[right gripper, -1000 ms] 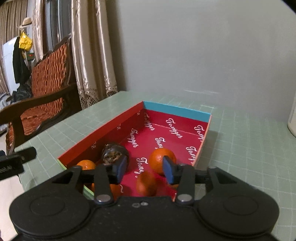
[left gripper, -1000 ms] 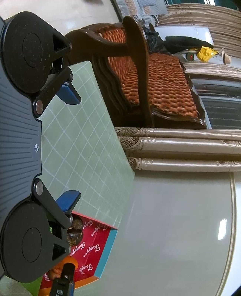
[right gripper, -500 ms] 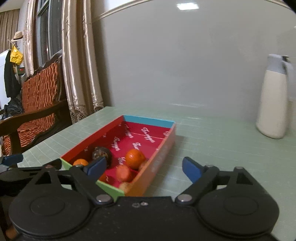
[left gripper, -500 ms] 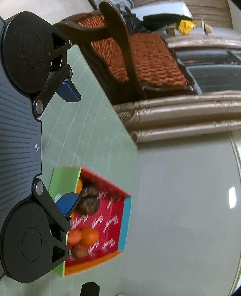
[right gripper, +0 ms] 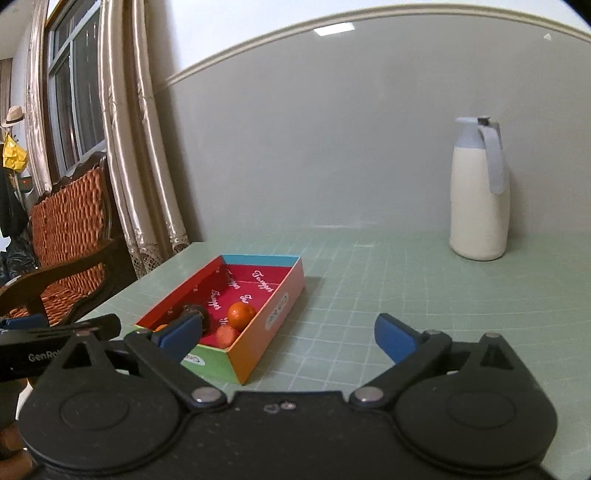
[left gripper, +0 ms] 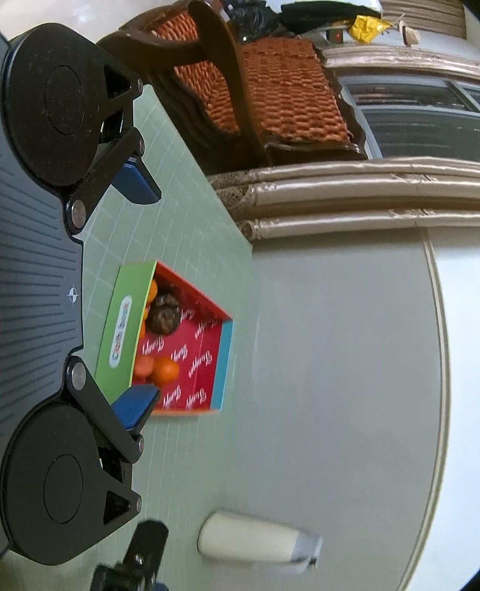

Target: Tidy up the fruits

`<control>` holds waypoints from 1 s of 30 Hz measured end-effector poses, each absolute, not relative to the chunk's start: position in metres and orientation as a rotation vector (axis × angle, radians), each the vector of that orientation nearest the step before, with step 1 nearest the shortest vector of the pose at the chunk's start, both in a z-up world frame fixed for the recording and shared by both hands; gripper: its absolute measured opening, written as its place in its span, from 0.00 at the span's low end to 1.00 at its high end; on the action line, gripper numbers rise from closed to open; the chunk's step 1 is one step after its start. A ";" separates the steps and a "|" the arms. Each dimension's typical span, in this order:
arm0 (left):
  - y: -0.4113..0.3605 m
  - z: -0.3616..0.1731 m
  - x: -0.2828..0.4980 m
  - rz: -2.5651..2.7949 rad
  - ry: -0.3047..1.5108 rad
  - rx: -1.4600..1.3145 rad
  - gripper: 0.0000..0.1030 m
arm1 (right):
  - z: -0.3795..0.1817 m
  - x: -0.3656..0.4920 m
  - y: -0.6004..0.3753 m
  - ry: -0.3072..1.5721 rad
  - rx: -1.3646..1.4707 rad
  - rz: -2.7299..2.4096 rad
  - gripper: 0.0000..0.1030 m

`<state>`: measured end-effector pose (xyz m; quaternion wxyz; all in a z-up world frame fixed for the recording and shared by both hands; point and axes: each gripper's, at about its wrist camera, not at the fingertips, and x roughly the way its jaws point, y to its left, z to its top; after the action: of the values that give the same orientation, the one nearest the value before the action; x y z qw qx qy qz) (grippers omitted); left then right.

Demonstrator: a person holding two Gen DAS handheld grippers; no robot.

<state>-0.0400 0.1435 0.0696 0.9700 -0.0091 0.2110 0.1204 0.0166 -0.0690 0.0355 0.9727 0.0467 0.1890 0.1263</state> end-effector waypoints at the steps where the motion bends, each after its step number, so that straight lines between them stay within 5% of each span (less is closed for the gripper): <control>1: 0.142 0.071 -0.043 0.235 0.428 -0.019 1.00 | 0.037 0.013 -0.069 0.377 0.093 0.253 0.98; 30: 0.138 0.086 -0.065 0.202 0.426 -0.042 1.00 | 0.048 -0.015 -0.060 0.351 0.068 0.263 0.99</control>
<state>-0.0655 0.1380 0.0856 0.9721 -0.0208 0.2111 0.1002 -0.0151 -0.0605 0.0483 0.9755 0.0339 0.1740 0.1305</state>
